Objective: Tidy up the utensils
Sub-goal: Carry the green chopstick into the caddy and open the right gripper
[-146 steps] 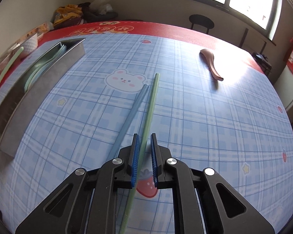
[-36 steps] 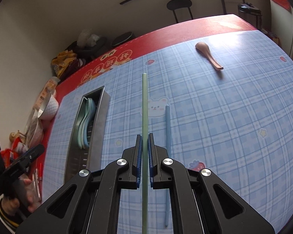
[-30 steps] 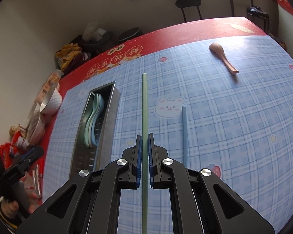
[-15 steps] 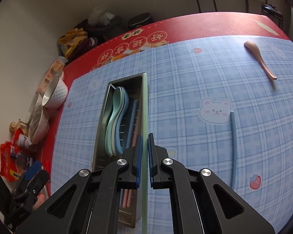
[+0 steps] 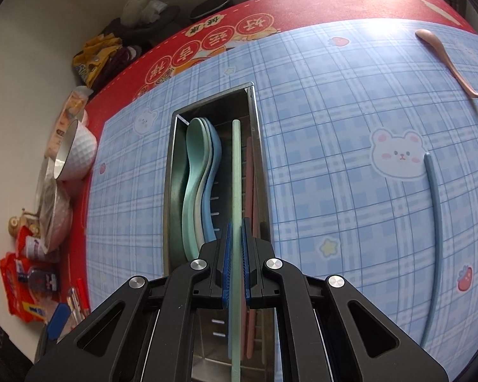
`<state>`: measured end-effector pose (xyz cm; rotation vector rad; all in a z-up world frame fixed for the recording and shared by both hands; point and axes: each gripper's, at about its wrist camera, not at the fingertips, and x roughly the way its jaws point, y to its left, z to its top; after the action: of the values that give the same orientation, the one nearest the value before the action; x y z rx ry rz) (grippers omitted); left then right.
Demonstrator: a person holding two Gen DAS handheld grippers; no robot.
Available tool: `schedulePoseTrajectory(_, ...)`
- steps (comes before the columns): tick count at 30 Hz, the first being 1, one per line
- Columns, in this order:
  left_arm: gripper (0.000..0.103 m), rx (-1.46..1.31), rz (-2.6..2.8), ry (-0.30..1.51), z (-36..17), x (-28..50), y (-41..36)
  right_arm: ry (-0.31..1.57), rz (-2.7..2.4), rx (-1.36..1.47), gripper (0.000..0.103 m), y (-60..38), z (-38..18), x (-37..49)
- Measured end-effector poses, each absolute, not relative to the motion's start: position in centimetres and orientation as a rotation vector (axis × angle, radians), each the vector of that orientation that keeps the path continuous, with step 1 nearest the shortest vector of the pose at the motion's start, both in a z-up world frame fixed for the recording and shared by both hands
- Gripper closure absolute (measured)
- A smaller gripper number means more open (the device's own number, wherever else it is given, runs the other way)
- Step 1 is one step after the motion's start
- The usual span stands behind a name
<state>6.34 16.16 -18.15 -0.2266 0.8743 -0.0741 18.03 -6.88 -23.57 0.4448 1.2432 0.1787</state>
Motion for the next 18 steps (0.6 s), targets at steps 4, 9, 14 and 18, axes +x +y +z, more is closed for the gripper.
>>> schedulePoseTrajectory(4,0.006,-0.228,-0.061,0.878,-18.2,6.1,16.5,1.258,0.158,0.476,0.097,-6.9,-24.1,18.2)
schedulePoseTrajectory(9,0.006,-0.228,-0.054,0.879,-18.2,6.0,16.6,1.282,0.163,0.500,0.097,-6.9,-24.6,18.1)
schedulePoseTrajectory(14,0.006,-0.228,-0.058,0.881,-18.2,6.2,16.3,1.301,0.190,0.520,0.095,-6.9,-24.7,17.8)
schedulePoseTrajectory(18,0.006,-0.225,-0.070,0.879,-18.0,6.3,15.7,1.277,0.202,0.518,0.095,-7.3,-23.9,17.3)
